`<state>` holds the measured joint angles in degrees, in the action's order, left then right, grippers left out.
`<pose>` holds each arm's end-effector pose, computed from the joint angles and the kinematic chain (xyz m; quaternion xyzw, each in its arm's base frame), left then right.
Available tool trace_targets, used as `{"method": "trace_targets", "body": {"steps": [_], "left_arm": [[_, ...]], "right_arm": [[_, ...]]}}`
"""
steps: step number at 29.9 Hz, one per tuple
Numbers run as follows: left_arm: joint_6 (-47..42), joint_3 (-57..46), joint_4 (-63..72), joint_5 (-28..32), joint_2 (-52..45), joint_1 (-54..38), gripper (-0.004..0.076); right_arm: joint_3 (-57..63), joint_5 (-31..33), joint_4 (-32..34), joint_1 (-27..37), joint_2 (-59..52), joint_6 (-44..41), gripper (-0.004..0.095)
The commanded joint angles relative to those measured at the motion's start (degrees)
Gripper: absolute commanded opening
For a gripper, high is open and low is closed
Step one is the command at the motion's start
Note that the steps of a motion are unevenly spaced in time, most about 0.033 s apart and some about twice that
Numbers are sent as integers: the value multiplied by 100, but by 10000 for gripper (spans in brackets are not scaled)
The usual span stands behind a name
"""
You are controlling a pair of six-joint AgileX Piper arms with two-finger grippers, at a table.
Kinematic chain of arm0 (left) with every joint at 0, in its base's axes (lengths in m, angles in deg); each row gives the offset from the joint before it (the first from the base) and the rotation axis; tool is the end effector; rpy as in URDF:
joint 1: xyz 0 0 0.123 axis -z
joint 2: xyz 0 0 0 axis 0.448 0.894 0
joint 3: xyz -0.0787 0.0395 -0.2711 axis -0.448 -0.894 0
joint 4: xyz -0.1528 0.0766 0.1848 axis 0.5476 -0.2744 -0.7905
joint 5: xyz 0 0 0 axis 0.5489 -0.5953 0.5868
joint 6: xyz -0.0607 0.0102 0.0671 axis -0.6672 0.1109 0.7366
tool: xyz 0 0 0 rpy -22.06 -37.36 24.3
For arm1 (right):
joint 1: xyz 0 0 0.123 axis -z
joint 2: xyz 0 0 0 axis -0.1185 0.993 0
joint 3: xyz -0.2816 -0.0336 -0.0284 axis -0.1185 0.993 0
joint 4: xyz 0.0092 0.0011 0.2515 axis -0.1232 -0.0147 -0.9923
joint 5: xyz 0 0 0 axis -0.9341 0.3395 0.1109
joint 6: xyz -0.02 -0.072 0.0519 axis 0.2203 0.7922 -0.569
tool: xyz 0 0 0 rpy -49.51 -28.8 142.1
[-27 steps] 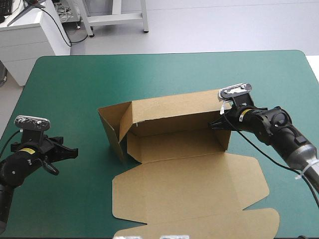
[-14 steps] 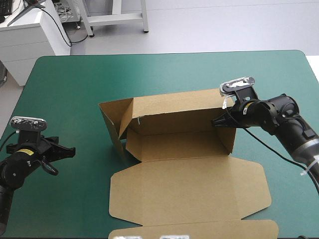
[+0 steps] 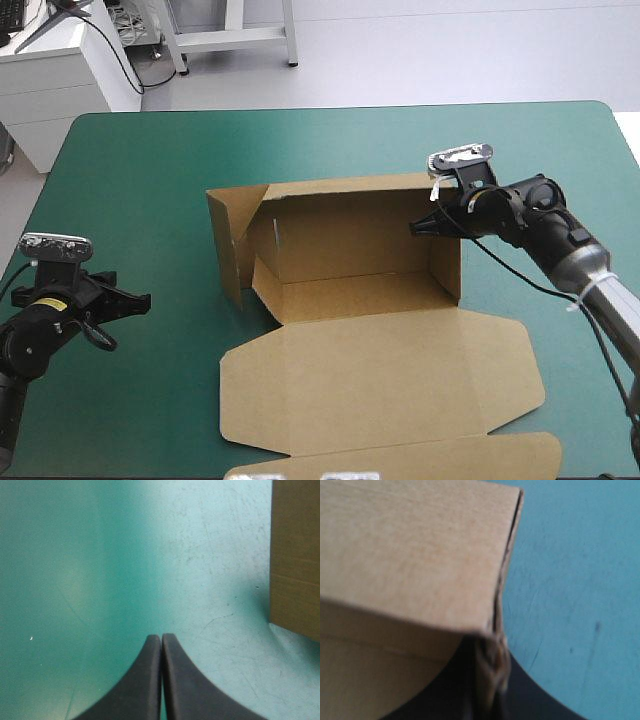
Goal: Fold the box
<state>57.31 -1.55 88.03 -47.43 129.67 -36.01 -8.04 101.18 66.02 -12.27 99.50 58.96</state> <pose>0.1700 0.0147 0.3151 0.0471 0.8956 0.0135 0.4422 0.3095 0.1040 0.3205 -0.1431 0.9330 0.0431 0.3275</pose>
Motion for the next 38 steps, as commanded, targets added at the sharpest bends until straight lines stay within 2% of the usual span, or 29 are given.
{"method": "trace_targets", "body": {"steps": [1, 5, 8, 10, 15, 18, 20, 27, 32, 38], "left_arm": [[-34, 148, 107, 346, -46, 2, -9], [-34, 148, 122, 380, -46, 2, -9], [-34, 148, 122, 391, -36, 2, -9], [-34, 148, 122, 391, -36, 2, -9], [-34, 148, 135, 379, -36, 2, -9], [-34, 148, 143, 355, -36, 2, -9], [-34, 148, 143, 332, -36, 2, -9], [-34, 148, 143, 332, -36, 2, -9], [-34, 148, 143, 332, -36, 2, -9], [-34, 148, 143, 332, -36, 2, -9]], "right_arm": [[-120, -254, -112, 0, 425, -27, -17], [-371, -734, -112, 0, 763, -16, -7], [-577, -694, -112, 0, 989, -1, 74], [-655, -693, -124, 0, 1061, 91, 160], [-881, -544, -142, 26, 1075, 115, 480], [-1224, -38, -142, 26, 1055, 131, 667], [-1494, 399, -142, 26, 1055, 143, 726], [-2374, 1879, -142, 26, 906, 293, 734], [-2457, 2877, -262, 26, 762, 293, 734], [-2292, 2625, -262, 26, 825, -118, 733]]}}
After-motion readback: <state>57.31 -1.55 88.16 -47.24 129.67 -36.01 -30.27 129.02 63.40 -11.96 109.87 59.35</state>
